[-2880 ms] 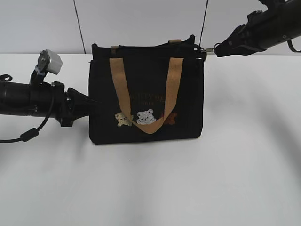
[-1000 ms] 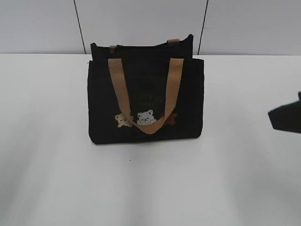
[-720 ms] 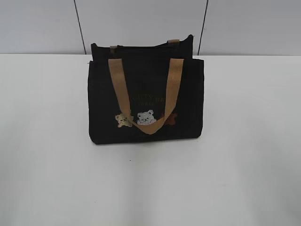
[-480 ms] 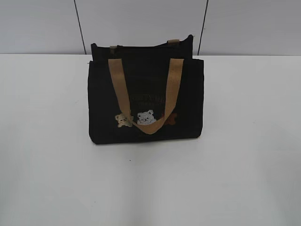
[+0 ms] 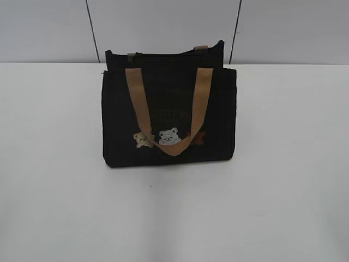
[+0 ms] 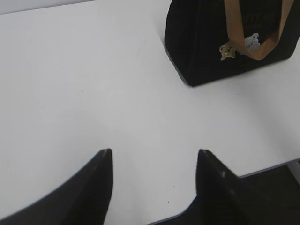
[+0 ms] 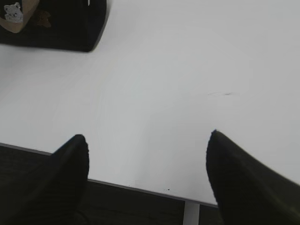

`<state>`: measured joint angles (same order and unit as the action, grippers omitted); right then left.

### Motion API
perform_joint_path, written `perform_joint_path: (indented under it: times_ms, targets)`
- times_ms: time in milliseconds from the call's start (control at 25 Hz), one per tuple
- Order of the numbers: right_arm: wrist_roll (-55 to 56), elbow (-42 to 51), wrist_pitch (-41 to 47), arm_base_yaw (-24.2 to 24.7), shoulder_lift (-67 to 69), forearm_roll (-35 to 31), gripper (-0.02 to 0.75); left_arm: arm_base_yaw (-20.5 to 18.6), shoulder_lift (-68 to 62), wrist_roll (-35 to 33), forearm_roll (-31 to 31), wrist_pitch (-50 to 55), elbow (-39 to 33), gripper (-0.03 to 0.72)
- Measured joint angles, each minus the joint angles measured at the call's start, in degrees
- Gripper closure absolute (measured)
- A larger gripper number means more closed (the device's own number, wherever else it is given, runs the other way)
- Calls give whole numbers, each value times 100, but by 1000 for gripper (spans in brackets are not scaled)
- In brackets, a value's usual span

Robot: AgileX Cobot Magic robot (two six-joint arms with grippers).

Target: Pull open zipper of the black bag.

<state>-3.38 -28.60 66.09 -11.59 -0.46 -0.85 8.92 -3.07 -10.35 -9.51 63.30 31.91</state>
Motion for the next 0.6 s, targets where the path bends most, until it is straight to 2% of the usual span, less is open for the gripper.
perform_joint_path:
  times_ms: [240, 400, 600]
  targets:
    - [3, 166, -260, 0, 0, 85, 213, 0, 33, 585, 420, -188, -76, 262]
    - [3, 166, -291, 0, 0, 134, 246, 0, 33, 683, 505, -200, -76, 262]
    - [3, 166, -301, 0, 0, 134, 253, 0, 33, 696, 487, -206, -76, 262]
